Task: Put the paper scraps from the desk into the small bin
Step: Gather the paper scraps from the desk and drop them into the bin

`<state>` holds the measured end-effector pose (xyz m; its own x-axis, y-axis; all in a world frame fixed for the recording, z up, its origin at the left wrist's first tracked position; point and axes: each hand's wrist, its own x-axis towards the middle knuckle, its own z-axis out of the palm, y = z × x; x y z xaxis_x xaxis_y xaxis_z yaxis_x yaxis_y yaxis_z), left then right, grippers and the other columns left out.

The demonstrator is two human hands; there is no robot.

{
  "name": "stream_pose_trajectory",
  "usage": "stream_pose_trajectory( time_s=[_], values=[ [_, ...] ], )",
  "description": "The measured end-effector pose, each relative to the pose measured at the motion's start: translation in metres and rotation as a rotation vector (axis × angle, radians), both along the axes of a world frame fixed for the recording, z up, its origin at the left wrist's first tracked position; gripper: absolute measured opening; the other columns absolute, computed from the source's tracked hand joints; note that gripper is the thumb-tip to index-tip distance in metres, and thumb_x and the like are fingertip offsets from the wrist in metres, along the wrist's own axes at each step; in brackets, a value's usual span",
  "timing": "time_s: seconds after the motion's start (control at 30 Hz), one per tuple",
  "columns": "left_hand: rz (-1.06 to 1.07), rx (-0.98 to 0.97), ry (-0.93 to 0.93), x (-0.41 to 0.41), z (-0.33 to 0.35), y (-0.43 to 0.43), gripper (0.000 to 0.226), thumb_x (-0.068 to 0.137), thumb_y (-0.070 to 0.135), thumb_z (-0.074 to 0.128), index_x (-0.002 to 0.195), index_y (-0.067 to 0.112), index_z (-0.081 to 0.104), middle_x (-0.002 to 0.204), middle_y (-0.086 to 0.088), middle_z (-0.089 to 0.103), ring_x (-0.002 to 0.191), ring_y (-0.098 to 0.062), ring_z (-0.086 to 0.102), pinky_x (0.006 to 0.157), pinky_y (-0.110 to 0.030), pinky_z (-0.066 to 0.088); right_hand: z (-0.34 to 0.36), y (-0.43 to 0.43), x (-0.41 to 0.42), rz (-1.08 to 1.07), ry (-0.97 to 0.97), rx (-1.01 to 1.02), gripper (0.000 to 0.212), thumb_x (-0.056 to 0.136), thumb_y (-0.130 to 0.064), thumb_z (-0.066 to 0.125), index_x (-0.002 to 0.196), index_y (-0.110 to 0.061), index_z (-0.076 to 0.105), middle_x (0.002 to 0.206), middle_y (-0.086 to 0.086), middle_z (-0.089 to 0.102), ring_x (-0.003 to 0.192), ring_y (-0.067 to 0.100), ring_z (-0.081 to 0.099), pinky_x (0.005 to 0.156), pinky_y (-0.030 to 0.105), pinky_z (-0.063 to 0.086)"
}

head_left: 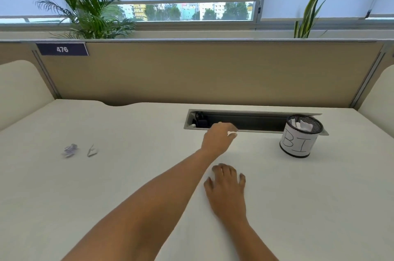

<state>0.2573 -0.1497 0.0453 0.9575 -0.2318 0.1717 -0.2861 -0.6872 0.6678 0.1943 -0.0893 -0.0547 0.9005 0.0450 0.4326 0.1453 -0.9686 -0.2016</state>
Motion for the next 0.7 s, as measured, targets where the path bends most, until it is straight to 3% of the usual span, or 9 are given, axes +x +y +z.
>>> stream_pose_trajectory(
  time_s=[0.03, 0.07, 0.1, 0.17, 0.37, 0.57, 0.63, 0.7],
  values=[
    [0.057, -0.006, 0.020, -0.005, -0.009, 0.021, 0.025, 0.092, 0.023, 0.053, 0.112, 0.013, 0.064, 0.122, -0.007, 0.065, 0.109, -0.023, 0.061, 0.098, -0.034, 0.047, 0.022, -0.078, -0.001, -0.080, 0.167, 0.177, 0.034, 0.075, -0.033, 0.035, 0.087, -0.018, 0.063, 0.092, 0.001, 0.069, 0.090, 0.022, 0.068, 0.081, 0.050, 0.053],
    [0.113, -0.008, 0.036, -0.012, -0.018, 0.042, 0.025, 0.092, 0.024, 0.052, 0.112, 0.014, 0.064, 0.122, -0.006, 0.064, 0.109, -0.022, 0.060, 0.097, -0.032, 0.046, 0.021, -0.103, -0.027, -0.090, 0.202, 0.216, 0.035, 0.075, -0.033, 0.034, 0.087, -0.018, 0.063, 0.093, 0.002, 0.069, 0.092, 0.023, 0.067, 0.082, 0.051, 0.051],
    [0.168, 0.003, 0.048, -0.019, -0.027, 0.064, 0.025, 0.093, 0.025, 0.052, 0.112, 0.015, 0.064, 0.122, -0.005, 0.064, 0.110, -0.021, 0.060, 0.097, -0.030, 0.045, 0.007, -0.099, -0.036, -0.143, 0.026, 0.135, 0.036, 0.075, -0.034, 0.034, 0.088, -0.017, 0.063, 0.094, 0.002, 0.068, 0.093, 0.024, 0.066, 0.083, 0.052, 0.050],
    [0.291, 0.043, 0.062, -0.035, -0.044, 0.112, 0.025, 0.092, 0.024, 0.052, 0.113, 0.016, 0.063, 0.122, -0.004, 0.064, 0.112, -0.020, 0.058, 0.097, -0.030, 0.042, 0.013, -0.098, -0.034, -0.140, 0.141, 0.135, 0.037, 0.075, -0.034, 0.033, 0.089, -0.016, 0.063, 0.093, 0.004, 0.068, 0.092, 0.026, 0.066, 0.083, 0.053, 0.050],
    [0.652, 0.154, -0.017, -0.083, -0.069, 0.238, 0.026, 0.091, 0.018, 0.053, 0.116, 0.014, 0.060, 0.127, -0.006, 0.061, 0.125, -0.024, 0.049, 0.104, -0.039, 0.033, 0.007, -0.099, -0.033, -0.124, 0.080, 0.027, 0.040, 0.076, -0.034, 0.031, 0.087, -0.014, 0.064, 0.090, 0.005, 0.069, 0.087, 0.028, 0.067, 0.079, 0.053, 0.050],
    [0.890, 0.273, 0.061, -0.112, -0.075, 0.318, 0.043, 0.091, 0.031, 0.051, 0.128, 0.010, 0.050, 0.140, -0.011, 0.049, 0.135, -0.028, 0.036, 0.106, -0.049, 0.029, 0.023, -0.071, -0.023, -0.090, 0.230, -0.068, 0.039, 0.074, -0.025, 0.029, 0.078, -0.009, 0.065, 0.079, 0.009, 0.069, 0.074, 0.030, 0.066, 0.071, 0.050, 0.052],
    [0.931, 0.305, 0.101, -0.118, -0.077, 0.335, 0.048, 0.092, 0.036, 0.048, 0.131, 0.009, 0.047, 0.144, -0.012, 0.043, 0.139, -0.028, 0.030, 0.108, -0.051, 0.026, 0.028, -0.052, -0.013, 0.010, 0.185, -0.139, 0.036, 0.076, -0.022, 0.033, 0.082, -0.010, 0.067, 0.087, 0.009, 0.070, 0.077, 0.030, 0.068, 0.069, 0.048, 0.053],
    [0.957, 0.332, 0.128, -0.121, -0.077, 0.349, 0.051, 0.092, 0.040, 0.045, 0.133, 0.009, 0.045, 0.147, -0.013, 0.039, 0.141, -0.029, 0.025, 0.111, -0.052, 0.023, 0.034, -0.025, -0.005, 0.149, 0.219, -0.130, 0.027, 0.088, -0.019, 0.043, 0.098, -0.009, 0.065, 0.109, 0.011, 0.066, 0.095, 0.033, 0.063, 0.076, 0.047, 0.050]
  ],
)
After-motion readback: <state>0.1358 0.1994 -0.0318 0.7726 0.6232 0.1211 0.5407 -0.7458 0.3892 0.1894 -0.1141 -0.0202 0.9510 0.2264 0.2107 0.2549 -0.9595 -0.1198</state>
